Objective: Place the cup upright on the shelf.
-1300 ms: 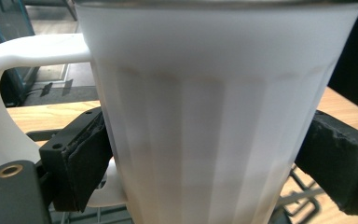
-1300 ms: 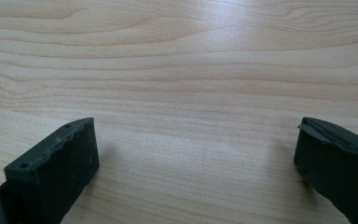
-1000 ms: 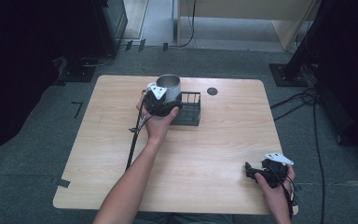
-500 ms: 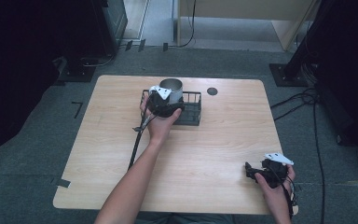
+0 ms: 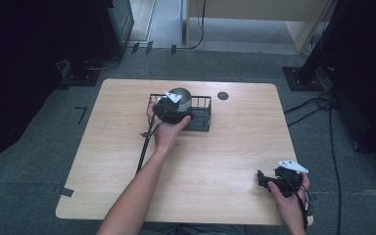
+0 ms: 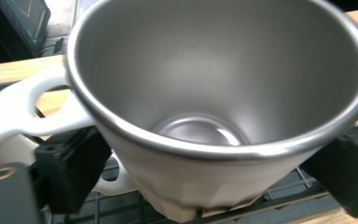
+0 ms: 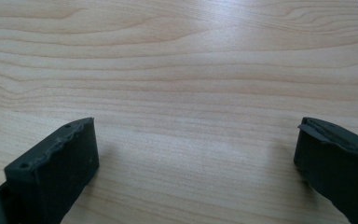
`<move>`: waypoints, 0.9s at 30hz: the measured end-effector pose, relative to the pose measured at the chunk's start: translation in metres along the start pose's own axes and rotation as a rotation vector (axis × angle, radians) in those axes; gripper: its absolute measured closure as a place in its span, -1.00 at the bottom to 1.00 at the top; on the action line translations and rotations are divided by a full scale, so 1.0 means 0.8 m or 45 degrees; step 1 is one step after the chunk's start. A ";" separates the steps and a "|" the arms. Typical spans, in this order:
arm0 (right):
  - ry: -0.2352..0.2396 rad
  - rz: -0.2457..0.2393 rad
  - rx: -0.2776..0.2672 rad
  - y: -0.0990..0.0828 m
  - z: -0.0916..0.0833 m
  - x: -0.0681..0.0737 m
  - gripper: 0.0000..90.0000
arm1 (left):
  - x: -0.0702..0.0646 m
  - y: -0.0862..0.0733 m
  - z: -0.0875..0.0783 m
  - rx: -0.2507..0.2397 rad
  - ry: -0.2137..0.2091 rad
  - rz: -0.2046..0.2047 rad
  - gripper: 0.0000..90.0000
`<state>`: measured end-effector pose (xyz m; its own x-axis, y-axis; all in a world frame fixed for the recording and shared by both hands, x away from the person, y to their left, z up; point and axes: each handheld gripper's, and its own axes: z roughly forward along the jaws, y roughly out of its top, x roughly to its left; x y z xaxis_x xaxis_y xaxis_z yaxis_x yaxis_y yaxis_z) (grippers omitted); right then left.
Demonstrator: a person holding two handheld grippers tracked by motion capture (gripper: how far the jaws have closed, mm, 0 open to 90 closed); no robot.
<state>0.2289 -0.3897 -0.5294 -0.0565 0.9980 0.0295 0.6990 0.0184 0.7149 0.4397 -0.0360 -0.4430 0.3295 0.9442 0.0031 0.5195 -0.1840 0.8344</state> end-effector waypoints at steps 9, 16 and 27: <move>0.000 -0.001 0.000 0.000 0.000 0.000 -1.00 | 0.006 0.001 -0.020 0.035 -0.073 -0.007 -1.00; 0.000 0.000 0.000 0.000 0.000 0.000 -1.00 | 0.014 -0.004 -0.039 0.024 -0.097 0.000 -1.00; 0.000 0.000 0.000 0.000 0.000 0.000 -1.00 | 0.031 -0.047 -0.079 -0.026 -0.131 -0.011 -1.00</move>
<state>0.2289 -0.3897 -0.5294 -0.0565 0.9980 0.0295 0.6990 0.0185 0.7149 0.3787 0.0118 -0.4398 0.4049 0.9124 -0.0598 0.5066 -0.1695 0.8453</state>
